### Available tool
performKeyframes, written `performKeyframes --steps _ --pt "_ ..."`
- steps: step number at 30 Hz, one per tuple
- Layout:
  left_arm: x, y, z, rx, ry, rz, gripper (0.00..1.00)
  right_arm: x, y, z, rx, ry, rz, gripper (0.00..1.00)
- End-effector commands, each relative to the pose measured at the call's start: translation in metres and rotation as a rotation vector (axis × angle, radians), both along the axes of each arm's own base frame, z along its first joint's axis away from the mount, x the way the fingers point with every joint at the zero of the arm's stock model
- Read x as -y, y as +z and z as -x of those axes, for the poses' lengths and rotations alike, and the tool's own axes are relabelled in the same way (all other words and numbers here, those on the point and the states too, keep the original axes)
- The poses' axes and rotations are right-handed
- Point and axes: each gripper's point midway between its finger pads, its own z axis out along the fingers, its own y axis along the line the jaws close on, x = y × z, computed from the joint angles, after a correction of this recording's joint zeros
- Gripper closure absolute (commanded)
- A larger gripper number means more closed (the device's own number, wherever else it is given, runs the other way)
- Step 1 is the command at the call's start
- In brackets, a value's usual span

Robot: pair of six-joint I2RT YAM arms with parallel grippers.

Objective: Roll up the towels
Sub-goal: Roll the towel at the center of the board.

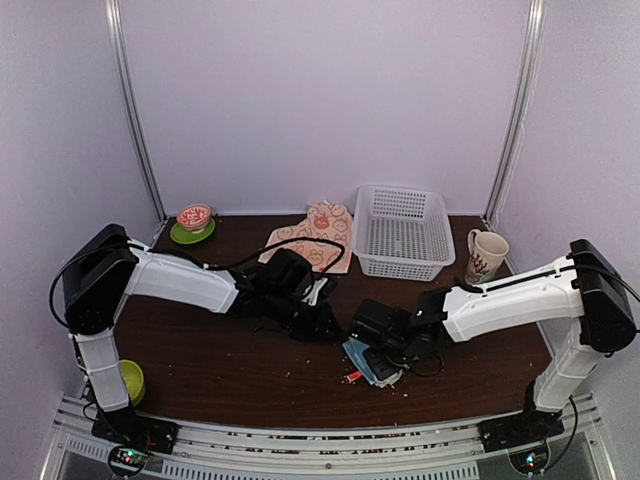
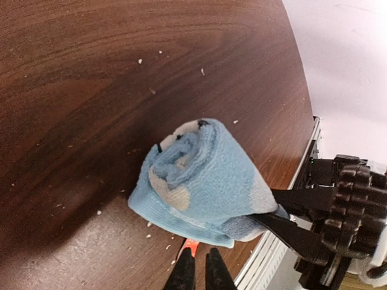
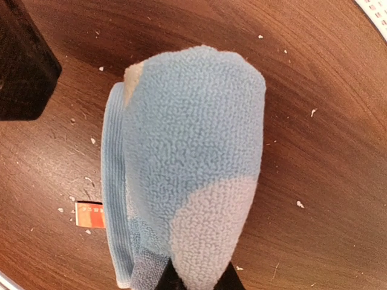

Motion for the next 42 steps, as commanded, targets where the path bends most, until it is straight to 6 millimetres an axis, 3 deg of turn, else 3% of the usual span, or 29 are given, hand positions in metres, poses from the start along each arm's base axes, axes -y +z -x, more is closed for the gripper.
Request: performKeyframes --steps 1,9,17,20,23,26,28,35,37,42 --pt "0.019 0.014 0.002 -0.010 -0.028 0.122 0.92 0.005 -0.008 0.004 0.011 -0.012 0.045 0.98" --pt "0.043 0.013 -0.003 -0.052 -0.048 0.212 0.92 -0.004 -0.015 0.007 -0.004 -0.013 -0.005 0.96" --pt "0.053 -0.006 -0.008 -0.078 -0.042 0.202 0.90 -0.014 -0.017 0.011 -0.026 0.023 -0.050 0.90" --pt "0.050 -0.018 -0.007 -0.098 -0.031 0.173 0.93 -0.018 -0.016 0.013 -0.033 0.043 -0.060 0.81" --pt "0.045 -0.036 -0.007 -0.116 -0.012 0.115 0.96 -0.023 -0.010 0.016 -0.041 0.064 -0.093 0.65" --pt "0.037 -0.055 -0.005 -0.137 -0.001 0.042 0.97 -0.028 0.001 0.018 -0.050 0.077 -0.139 0.49" --pt "0.034 -0.064 -0.005 -0.145 0.007 0.015 0.98 -0.031 0.013 0.018 -0.048 0.079 -0.177 0.46" --pt "0.031 -0.073 -0.006 -0.149 0.017 -0.012 1.00 -0.026 0.044 0.011 -0.106 -0.023 -0.440 0.40" --pt "0.030 -0.075 -0.006 -0.148 0.019 -0.018 1.00 -0.022 0.049 0.001 -0.120 -0.086 -0.563 0.39" --pt "0.025 -0.079 -0.004 -0.146 0.022 -0.036 1.00 -0.013 0.041 -0.009 -0.187 -0.202 -0.761 0.34"
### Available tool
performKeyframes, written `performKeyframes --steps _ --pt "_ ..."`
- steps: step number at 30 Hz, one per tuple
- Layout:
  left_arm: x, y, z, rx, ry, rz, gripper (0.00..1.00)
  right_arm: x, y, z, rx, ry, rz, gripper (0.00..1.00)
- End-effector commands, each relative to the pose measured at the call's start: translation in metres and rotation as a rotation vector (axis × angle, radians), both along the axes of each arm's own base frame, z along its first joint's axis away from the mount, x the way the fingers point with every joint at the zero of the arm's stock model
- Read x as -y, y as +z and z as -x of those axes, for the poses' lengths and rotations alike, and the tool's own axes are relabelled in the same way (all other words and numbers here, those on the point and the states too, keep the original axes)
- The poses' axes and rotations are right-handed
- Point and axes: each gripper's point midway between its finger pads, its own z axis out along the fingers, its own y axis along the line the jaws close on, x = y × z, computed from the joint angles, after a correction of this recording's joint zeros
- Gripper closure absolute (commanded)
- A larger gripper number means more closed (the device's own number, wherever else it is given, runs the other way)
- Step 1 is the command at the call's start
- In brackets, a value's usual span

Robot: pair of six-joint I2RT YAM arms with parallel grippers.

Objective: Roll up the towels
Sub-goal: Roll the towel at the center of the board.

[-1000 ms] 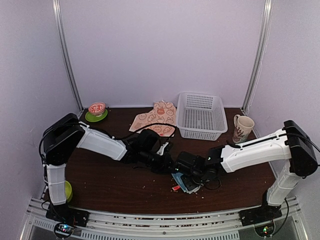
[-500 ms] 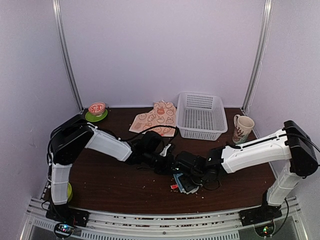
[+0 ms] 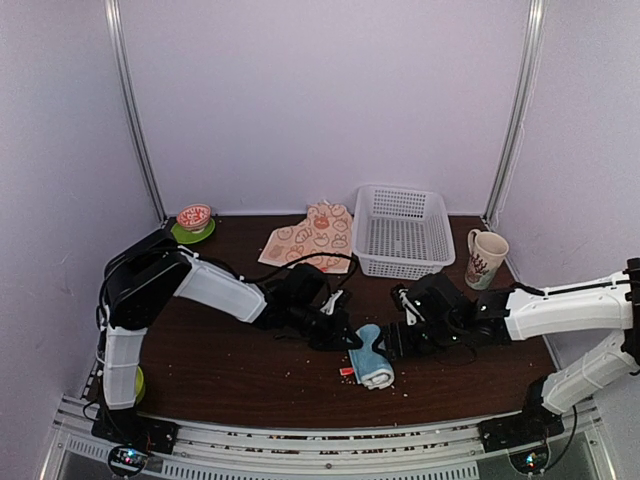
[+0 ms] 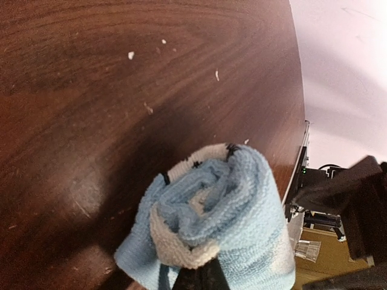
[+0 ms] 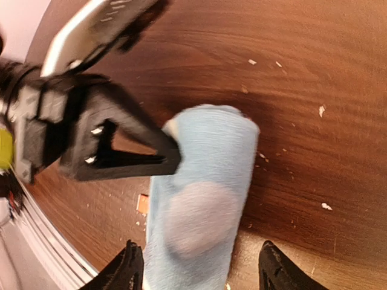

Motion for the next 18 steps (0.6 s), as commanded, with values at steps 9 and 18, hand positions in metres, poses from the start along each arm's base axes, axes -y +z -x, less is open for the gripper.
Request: performKeyframes --steps 9,18 --pt "-0.016 -0.032 0.003 0.003 0.019 -0.129 1.00 -0.014 -0.031 -0.016 -0.178 -0.117 -0.232 0.42" --pt "-0.029 0.012 0.006 0.081 0.008 -0.109 1.00 -0.004 -0.051 -0.015 -0.130 -0.060 0.121 0.72"
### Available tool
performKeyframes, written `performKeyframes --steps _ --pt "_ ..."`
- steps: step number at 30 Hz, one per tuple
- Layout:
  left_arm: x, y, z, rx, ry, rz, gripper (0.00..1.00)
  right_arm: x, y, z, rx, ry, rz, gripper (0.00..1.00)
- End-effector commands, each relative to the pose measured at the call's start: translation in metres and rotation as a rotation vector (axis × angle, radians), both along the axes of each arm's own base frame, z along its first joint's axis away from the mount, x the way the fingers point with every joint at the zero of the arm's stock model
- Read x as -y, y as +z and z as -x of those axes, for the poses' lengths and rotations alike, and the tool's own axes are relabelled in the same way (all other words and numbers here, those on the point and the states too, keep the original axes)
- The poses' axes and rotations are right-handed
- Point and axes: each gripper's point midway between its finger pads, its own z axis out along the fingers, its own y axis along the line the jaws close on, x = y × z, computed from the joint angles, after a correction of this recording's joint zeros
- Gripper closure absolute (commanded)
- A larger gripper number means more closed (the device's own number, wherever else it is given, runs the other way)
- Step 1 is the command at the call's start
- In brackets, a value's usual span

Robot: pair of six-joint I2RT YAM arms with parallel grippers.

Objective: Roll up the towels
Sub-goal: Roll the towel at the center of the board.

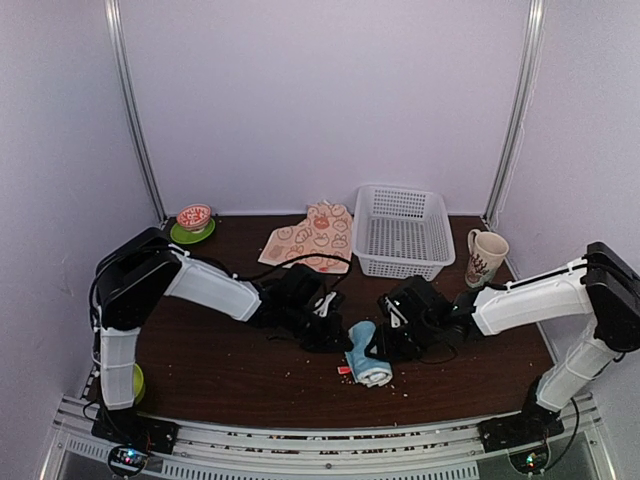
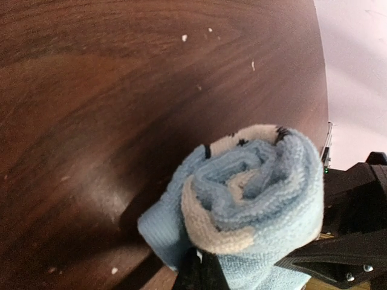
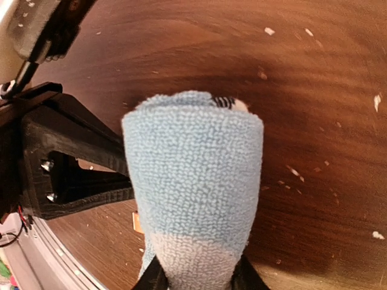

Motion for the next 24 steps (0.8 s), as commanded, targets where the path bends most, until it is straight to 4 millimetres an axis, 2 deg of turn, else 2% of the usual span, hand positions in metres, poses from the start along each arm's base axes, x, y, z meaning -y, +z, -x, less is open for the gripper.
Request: performKeyframes --steps 1,6,11,18,24 --pt "-0.013 0.024 0.005 0.065 -0.011 -0.021 1.00 0.014 -0.008 -0.001 0.048 0.039 0.212 0.73" --pt "-0.011 0.057 0.003 0.120 -0.018 0.028 1.00 0.012 -0.006 -0.002 0.101 0.081 0.348 0.73" --pt "0.002 0.069 -0.005 0.141 -0.018 0.071 1.00 0.006 -0.009 0.002 0.109 0.108 0.395 0.73" --pt "0.018 0.045 -0.012 0.092 -0.015 0.100 1.00 -0.007 -0.011 0.004 0.107 0.128 0.364 0.69" --pt "0.015 0.013 -0.012 0.050 0.000 0.055 1.00 -0.012 0.004 0.006 0.116 0.127 0.312 0.45"
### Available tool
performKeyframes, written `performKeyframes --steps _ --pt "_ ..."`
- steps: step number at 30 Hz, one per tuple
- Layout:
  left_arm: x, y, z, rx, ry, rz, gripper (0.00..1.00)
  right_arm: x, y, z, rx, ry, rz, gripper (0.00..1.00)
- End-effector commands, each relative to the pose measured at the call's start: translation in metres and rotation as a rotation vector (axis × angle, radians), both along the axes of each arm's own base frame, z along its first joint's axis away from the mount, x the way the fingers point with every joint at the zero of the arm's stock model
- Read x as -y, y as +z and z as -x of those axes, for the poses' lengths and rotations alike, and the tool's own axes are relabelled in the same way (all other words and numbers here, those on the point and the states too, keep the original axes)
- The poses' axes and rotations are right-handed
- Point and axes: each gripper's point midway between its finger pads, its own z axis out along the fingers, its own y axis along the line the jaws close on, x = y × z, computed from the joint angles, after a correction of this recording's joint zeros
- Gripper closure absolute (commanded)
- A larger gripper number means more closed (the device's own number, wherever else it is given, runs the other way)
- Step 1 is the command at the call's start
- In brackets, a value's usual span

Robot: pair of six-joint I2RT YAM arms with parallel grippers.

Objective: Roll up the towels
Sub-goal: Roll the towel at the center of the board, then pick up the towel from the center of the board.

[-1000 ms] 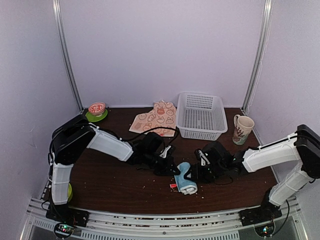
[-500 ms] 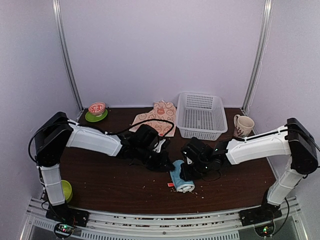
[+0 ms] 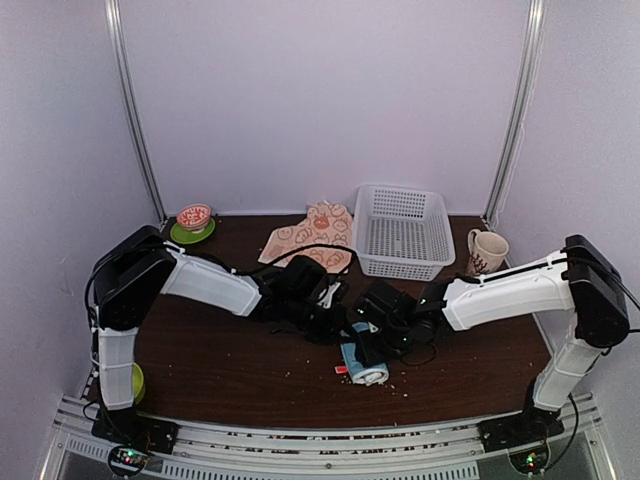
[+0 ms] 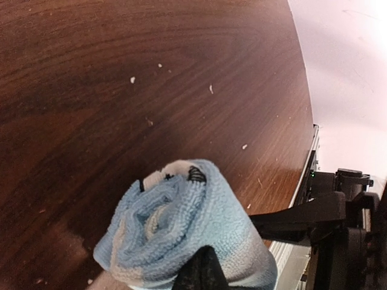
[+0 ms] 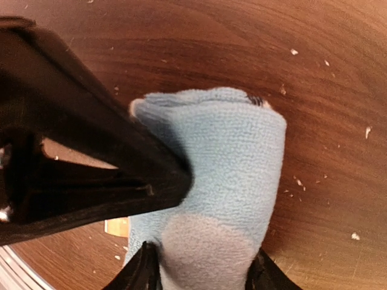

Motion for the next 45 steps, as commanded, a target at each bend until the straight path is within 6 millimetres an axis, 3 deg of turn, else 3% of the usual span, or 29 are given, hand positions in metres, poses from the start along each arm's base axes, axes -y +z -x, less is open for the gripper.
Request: performKeyframes --steps 1,9,13,20,28,37,45 --pt "0.004 -0.014 -0.003 -0.014 0.013 0.004 1.00 0.001 0.010 0.006 -0.006 0.014 -0.010 0.42" --pt "-0.003 -0.031 -0.006 -0.029 0.037 -0.025 1.00 0.004 0.036 0.012 -0.061 -0.068 -0.244 0.24" --pt "-0.004 -0.037 -0.005 -0.036 0.038 -0.034 1.00 0.006 0.026 0.012 -0.113 -0.109 -0.321 0.05" --pt "-0.011 -0.043 -0.001 -0.048 0.046 -0.050 1.00 0.000 0.007 0.007 -0.180 -0.131 -0.342 0.01" --pt "-0.017 -0.047 0.002 -0.051 0.048 -0.059 1.00 0.005 -0.021 0.016 -0.244 -0.091 -0.192 0.07" --pt "-0.019 -0.044 0.002 -0.039 0.052 -0.062 1.00 0.019 -0.048 0.051 -0.302 -0.003 0.088 0.25" --pt "-0.023 -0.040 0.005 -0.032 0.048 -0.060 1.00 0.016 -0.056 0.061 -0.291 0.034 0.199 0.43"
